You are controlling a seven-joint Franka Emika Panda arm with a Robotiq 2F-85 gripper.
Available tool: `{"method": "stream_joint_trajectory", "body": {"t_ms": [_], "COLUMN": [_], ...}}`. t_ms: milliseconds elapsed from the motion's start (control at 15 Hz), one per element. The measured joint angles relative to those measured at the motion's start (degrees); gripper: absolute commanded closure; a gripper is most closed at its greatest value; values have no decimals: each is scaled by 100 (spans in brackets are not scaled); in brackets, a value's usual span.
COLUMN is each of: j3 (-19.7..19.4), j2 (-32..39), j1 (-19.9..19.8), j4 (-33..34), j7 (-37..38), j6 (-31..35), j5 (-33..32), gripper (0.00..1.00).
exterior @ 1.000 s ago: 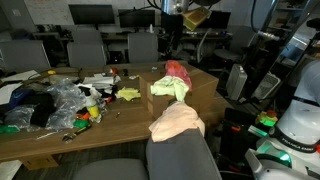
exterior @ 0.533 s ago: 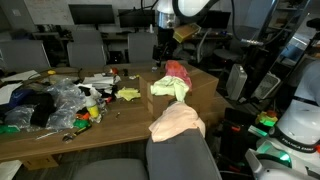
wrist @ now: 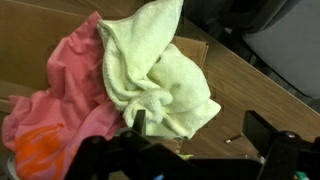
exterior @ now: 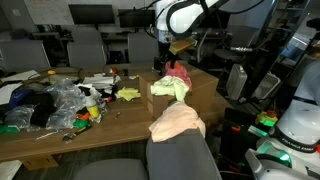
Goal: Put the peach shirt, the green towel and the pink shirt on the backrest of the chair
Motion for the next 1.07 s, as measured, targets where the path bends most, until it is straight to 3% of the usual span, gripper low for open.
{"method": "stream_joint_trajectory", "body": {"t_ms": [533, 1067], "j3": [-306, -392], "j2": [554, 831], "j1": [-7, -7], "j4": [45, 61], "j7": [918, 1274], "j6": [189, 202], "j5": [-70, 54], "gripper": [0, 0]}}
